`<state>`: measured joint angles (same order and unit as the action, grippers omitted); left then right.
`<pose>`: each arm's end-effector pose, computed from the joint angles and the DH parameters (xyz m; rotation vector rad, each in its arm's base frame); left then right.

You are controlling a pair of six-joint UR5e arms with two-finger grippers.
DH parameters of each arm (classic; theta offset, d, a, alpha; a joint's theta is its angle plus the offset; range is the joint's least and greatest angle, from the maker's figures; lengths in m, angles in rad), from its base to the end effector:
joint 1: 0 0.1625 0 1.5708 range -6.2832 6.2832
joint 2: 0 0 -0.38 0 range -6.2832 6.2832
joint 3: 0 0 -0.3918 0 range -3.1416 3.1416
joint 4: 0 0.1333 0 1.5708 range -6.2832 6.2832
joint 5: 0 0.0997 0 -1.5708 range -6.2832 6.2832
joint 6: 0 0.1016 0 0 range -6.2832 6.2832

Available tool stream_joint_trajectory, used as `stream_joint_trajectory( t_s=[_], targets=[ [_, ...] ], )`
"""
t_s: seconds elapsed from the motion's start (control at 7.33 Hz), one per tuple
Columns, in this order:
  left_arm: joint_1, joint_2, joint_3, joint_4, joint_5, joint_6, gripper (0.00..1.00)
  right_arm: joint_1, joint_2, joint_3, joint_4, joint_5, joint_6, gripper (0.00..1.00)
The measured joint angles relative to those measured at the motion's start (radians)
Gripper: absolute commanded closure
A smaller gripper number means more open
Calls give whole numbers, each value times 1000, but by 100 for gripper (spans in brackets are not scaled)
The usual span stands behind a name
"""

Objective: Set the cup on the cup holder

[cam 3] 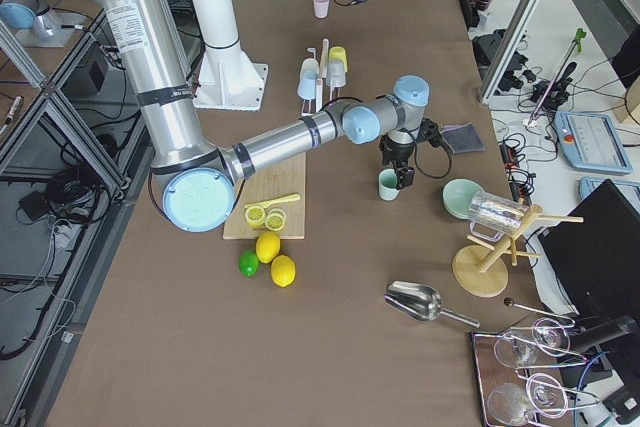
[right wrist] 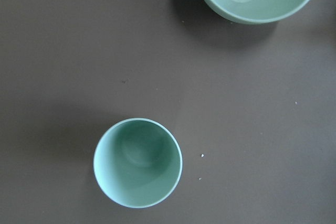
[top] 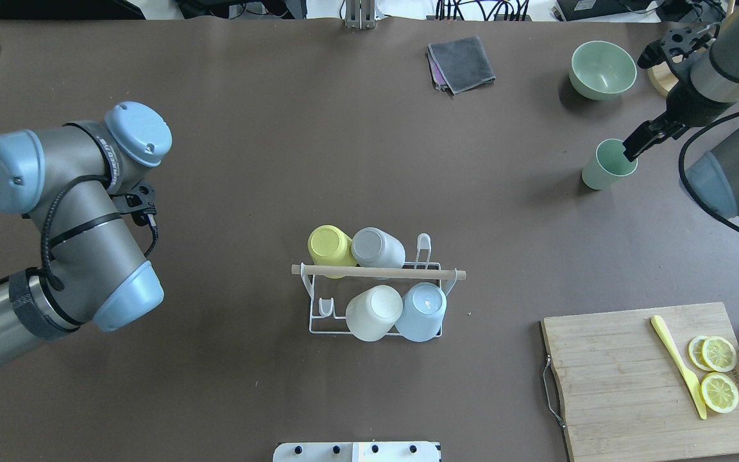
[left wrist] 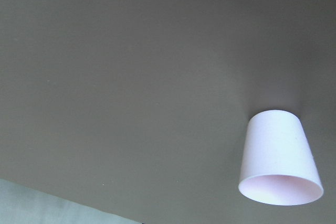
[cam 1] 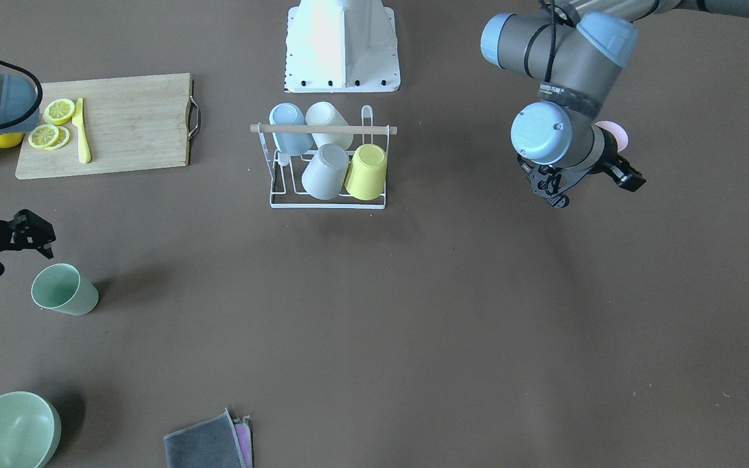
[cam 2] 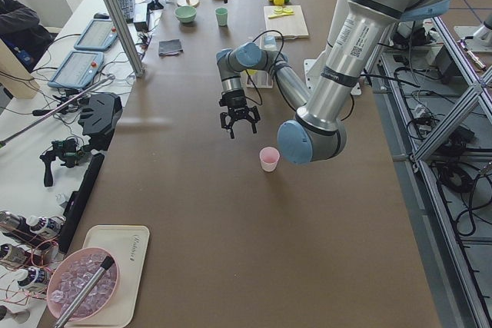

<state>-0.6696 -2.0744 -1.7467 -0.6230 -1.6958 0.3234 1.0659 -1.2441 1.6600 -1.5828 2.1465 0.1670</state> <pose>0.3623 -0.4407 0.3727 -0.3107 0.0455 1.1985 -0.2246 -0.5677 0.4033 0.1850 -0.6707 -0.4405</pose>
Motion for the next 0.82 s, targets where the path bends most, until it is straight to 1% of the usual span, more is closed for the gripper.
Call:
stream_joint_trajectory(
  t_s=[0.27,0.55,0.82],
  targets=[
    [78,-1,55,8,13,0,2,-25,61,-12,-82,-18,-55,5],
    [146,3,102,10,19,-1,2,-28,96,-21,-142,-20,-100,5],
    [175,20,118,10,26,-2,2,-28,166,-43,-266,-36,-178,5]
  ],
)
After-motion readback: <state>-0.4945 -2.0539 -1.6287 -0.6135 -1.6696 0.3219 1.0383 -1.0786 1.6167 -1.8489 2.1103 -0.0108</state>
